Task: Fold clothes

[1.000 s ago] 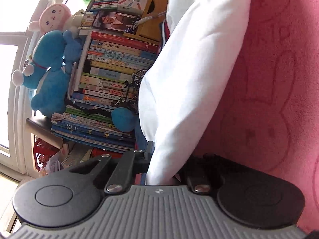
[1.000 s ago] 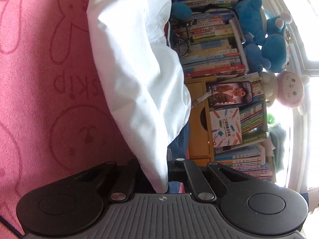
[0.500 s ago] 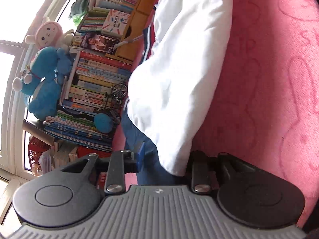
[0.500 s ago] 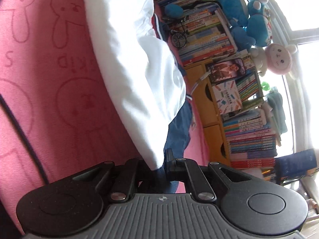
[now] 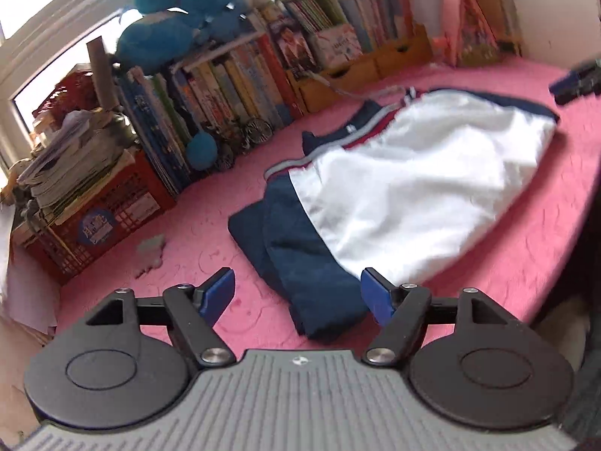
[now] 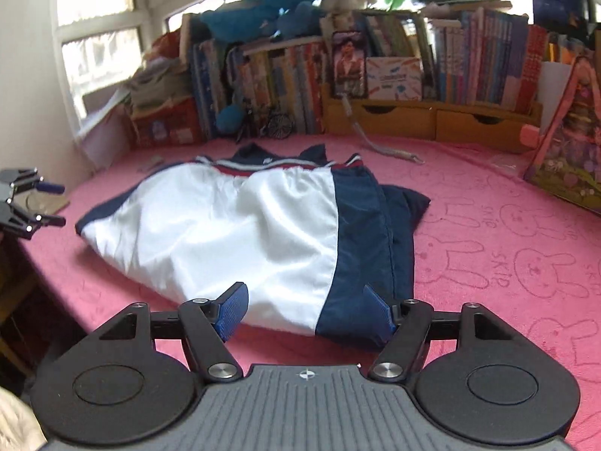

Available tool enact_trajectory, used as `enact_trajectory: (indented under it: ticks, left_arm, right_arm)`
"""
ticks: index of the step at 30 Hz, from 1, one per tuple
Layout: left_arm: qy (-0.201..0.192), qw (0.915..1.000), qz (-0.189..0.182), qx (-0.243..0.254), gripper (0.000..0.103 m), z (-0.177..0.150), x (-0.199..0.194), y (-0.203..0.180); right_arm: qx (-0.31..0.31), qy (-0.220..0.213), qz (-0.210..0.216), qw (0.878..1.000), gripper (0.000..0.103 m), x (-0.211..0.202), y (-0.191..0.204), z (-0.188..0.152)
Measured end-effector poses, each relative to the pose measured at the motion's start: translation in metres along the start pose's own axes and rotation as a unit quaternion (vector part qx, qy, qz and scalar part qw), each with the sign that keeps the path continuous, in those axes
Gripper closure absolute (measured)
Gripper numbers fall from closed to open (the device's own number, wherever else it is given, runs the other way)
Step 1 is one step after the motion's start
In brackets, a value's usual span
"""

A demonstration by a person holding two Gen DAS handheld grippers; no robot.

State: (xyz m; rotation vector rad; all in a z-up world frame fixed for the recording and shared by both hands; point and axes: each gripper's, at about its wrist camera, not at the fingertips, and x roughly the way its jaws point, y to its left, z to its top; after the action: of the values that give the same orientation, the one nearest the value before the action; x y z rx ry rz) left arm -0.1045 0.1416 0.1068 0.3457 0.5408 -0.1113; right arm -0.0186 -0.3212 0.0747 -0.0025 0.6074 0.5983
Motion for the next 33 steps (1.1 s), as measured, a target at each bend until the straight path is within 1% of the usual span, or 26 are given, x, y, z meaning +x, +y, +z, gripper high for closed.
enact_trajectory:
  ticks: [1, 2, 3, 5, 6, 8, 9, 10, 11, 12, 13, 15, 16, 17, 18, 19, 20, 21, 22, 25, 27, 29, 30, 31, 32, 33]
  left_arm:
    - [-0.026, 0.9988, 0.012, -0.041, 0.025, 0.009, 0.006, -0.004]
    - [-0.05, 0.9949, 0.021, -0.086, 0.025, 0.017, 0.016, -0.011]
    - [-0.069, 0.9885, 0.024, -0.132, 0.024, 0.022, 0.03, -0.019]
    - [-0.076, 0.9757, 0.019, -0.204, 0.024, 0.029, 0.066, -0.04]
    - [-0.07, 0.9723, 0.024, -0.222, 0.024, 0.031, 0.086, -0.051]
    - [-0.045, 0.9745, 0.056, -0.213, 0.026, 0.033, 0.123, -0.074]
    - [-0.028, 0.9791, 0.084, -0.183, 0.026, 0.032, 0.142, -0.086]
    - [-0.008, 0.9824, 0.113, -0.149, 0.025, 0.031, 0.159, -0.097]
    - [0.013, 0.9832, 0.134, -0.123, 0.024, 0.031, 0.17, -0.104]
    - [0.026, 0.9828, 0.146, -0.11, 0.024, 0.03, 0.177, -0.106]
    - [0.03, 0.9824, 0.146, -0.112, 0.024, 0.029, 0.179, -0.103]
    - [0.036, 0.9807, 0.152, -0.118, 0.023, 0.019, 0.178, -0.095]
    - [0.041, 0.98, 0.155, -0.118, 0.022, 0.013, 0.177, -0.089]
    - [0.043, 0.9793, 0.156, -0.122, 0.02, 0.009, 0.176, -0.082]
    - [0.044, 0.9785, 0.154, -0.129, 0.015, 0.006, 0.173, -0.075]
    - [0.044, 0.9782, 0.149, -0.138, 0.013, 0.004, 0.17, -0.068]
    - [0.045, 0.9781, 0.138, -0.149, 0.009, 0.002, 0.168, -0.061]
    - [0.046, 0.9778, 0.127, -0.16, 0.006, 0.0, 0.165, -0.056]
    - [0.046, 0.9774, 0.118, -0.169, 0.005, -0.001, 0.163, -0.053]
    - [0.039, 0.9757, 0.094, -0.194, 0.005, -0.007, 0.156, -0.043]
    - [0.04, 0.9684, 0.069, -0.236, 0.004, -0.012, 0.156, -0.029]
    - [0.043, 0.9594, 0.046, -0.275, 0.004, -0.017, 0.157, -0.016]
    - [0.042, 0.9573, 0.041, -0.283, 0.004, -0.018, 0.157, -0.014]
    - [0.042, 0.9574, 0.042, -0.283, 0.004, -0.017, 0.156, -0.015]
    - [0.043, 0.9581, 0.044, -0.28, 0.004, -0.016, 0.156, -0.016]
    - [0.044, 0.9585, 0.045, -0.278, 0.003, -0.015, 0.157, -0.017]
  right_arm:
    - [0.016, -0.031, -0.008, 0.999, 0.033, 0.008, 0.005, 0.001]
    - [0.019, -0.062, -0.021, 0.998, 0.033, 0.021, 0.012, 0.001]
    - [0.018, -0.083, -0.043, 0.995, 0.033, 0.037, 0.024, 0.002]
    - [0.016, -0.124, -0.088, 0.988, 0.033, 0.069, 0.05, 0.003]
    - [0.008, -0.134, -0.106, 0.985, 0.033, 0.084, 0.063, 0.006]
    - [-0.02, -0.143, -0.133, 0.98, 0.033, 0.112, 0.086, 0.012]
    - [-0.041, -0.134, -0.144, 0.98, 0.033, 0.124, 0.094, 0.014]
    - [-0.063, -0.112, -0.151, 0.98, 0.033, 0.136, 0.101, 0.017]
    - [-0.085, -0.09, -0.158, 0.98, 0.033, 0.147, 0.107, 0.019]
    - [-0.098, -0.07, -0.153, 0.981, 0.033, 0.155, 0.109, 0.02]
    - [-0.111, -0.051, -0.148, 0.981, 0.032, 0.162, 0.11, 0.021]
    - [-0.107, -0.012, -0.156, 0.982, 0.031, 0.173, 0.104, 0.023]
    - [-0.093, -0.007, -0.163, 0.982, 0.032, 0.173, 0.096, 0.023]
    - [-0.079, -0.004, -0.171, 0.982, 0.032, 0.173, 0.089, 0.024]
    - [-0.072, -0.002, -0.193, 0.979, 0.032, 0.173, 0.079, 0.024]
    - [-0.069, 0.0, -0.222, 0.973, 0.032, 0.171, 0.07, 0.022]
    - [-0.056, -0.002, -0.235, 0.97, 0.031, 0.166, 0.058, 0.021]
    - [-0.043, -0.005, -0.246, 0.968, 0.021, 0.162, 0.045, 0.02]
    - [-0.019, -0.002, -0.23, 0.973, 0.015, 0.157, 0.031, 0.019]
    - [0.035, -0.002, -0.192, 0.981, 0.015, 0.146, 0.008, 0.015]
    - [0.068, -0.013, -0.161, 0.985, 0.017, 0.138, -0.003, 0.012]
    - [0.116, -0.021, -0.153, 0.981, 0.034, 0.13, -0.025, 0.009]
    - [0.14, -0.025, -0.15, 0.978, 0.05, 0.126, -0.037, 0.008]
    - [0.164, -0.029, -0.14, 0.976, 0.063, 0.122, -0.049, 0.007]
    - [0.174, -0.026, -0.152, 0.973, 0.075, 0.119, -0.056, 0.007]
    - [0.184, -0.023, -0.165, 0.969, 0.097, 0.116, -0.062, 0.007]
